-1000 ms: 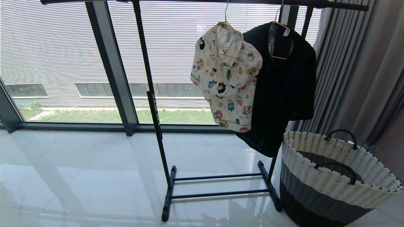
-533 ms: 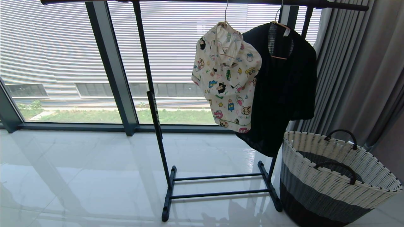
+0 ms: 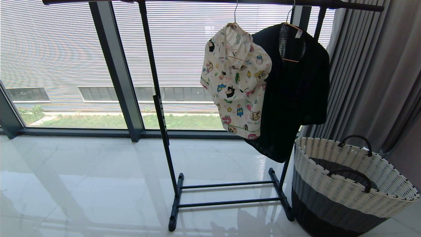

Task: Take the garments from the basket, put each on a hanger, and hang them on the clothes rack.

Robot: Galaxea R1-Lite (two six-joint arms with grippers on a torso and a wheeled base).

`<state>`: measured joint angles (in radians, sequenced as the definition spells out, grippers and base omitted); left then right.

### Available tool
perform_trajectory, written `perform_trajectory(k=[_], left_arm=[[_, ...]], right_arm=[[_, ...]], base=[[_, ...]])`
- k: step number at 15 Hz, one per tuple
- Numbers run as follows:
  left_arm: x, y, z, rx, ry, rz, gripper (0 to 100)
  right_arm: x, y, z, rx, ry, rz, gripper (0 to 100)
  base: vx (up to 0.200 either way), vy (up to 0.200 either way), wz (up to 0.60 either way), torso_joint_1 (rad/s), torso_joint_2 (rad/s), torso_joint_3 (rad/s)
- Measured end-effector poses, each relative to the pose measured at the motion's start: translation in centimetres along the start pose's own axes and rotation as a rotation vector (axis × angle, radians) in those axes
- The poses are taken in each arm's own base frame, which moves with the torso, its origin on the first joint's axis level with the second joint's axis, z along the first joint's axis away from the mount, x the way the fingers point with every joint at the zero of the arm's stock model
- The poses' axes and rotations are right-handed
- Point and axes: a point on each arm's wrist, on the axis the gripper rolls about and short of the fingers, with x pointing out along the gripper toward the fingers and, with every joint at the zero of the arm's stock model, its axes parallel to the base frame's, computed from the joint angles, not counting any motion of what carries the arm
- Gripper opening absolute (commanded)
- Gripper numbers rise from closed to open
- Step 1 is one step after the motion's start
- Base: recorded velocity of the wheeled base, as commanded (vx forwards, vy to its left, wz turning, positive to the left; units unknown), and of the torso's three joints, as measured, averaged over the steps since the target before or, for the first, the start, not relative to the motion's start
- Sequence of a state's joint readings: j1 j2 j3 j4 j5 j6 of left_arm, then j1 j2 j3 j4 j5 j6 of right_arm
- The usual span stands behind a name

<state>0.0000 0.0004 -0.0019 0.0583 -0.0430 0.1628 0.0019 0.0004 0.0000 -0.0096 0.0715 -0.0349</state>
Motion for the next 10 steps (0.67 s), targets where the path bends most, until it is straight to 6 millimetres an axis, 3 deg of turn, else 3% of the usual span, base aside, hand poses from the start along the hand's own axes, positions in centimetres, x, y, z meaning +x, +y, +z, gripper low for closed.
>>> perform_trajectory(k=[10], left_arm=[[0.0, 0.0, 0.0, 0.0, 0.0, 0.0, 100]], right_arm=[[0.0, 0.0, 0.0, 0.0, 0.0, 0.0, 100]], base=[[0.0, 0.0, 0.0, 0.0, 0.0, 0.0]])
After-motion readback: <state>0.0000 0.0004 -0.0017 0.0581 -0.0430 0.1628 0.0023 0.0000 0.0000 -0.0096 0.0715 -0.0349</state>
